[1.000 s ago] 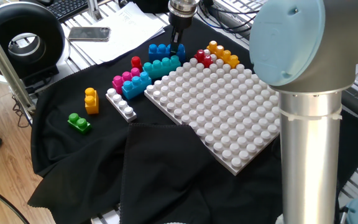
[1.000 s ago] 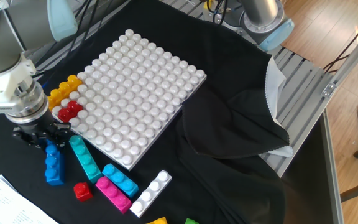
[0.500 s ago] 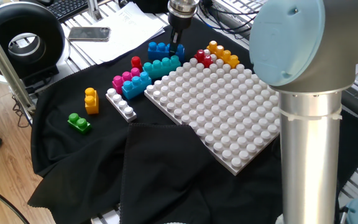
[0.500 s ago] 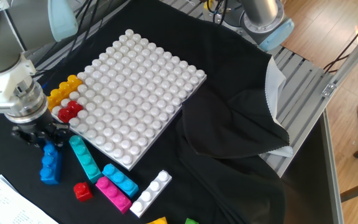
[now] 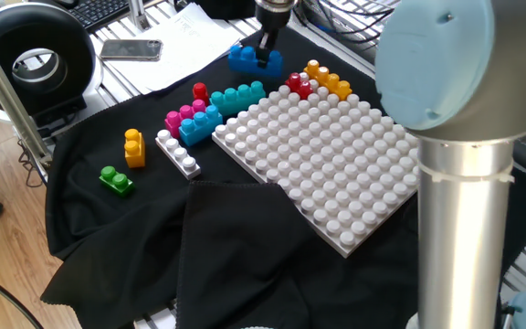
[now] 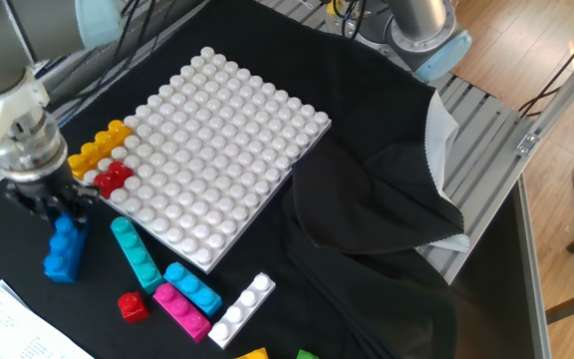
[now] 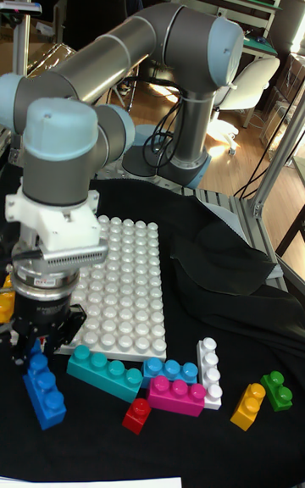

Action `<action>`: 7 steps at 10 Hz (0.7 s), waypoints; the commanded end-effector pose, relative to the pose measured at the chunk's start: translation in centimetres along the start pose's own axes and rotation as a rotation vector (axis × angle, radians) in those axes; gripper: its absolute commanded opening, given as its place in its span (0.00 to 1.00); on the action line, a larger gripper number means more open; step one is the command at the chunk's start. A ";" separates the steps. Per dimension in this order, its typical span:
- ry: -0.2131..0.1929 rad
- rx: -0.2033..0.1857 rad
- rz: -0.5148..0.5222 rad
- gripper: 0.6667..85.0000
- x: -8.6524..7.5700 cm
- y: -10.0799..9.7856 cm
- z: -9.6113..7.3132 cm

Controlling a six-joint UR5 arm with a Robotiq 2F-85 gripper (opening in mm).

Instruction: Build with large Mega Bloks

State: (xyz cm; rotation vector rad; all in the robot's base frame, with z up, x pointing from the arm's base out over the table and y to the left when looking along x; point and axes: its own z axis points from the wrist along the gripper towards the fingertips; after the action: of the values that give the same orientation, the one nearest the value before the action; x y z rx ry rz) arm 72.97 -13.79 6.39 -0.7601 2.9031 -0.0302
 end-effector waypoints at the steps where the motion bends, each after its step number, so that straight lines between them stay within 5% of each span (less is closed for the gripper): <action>1: 0.025 0.029 0.186 0.04 2.2 -0.1 -3.4; 4: 0.025 -0.006 0.304 0.02 4.1 1.9 -5.4; 6: 0.022 -0.107 0.413 0.01 5.0 5.0 -6.9; 7: 0.024 -0.117 0.425 0.01 5.5 5.6 -7.4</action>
State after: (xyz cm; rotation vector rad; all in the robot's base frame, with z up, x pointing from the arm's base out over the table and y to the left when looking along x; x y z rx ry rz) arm 66.97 -13.23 11.14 -0.2944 3.0232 0.0660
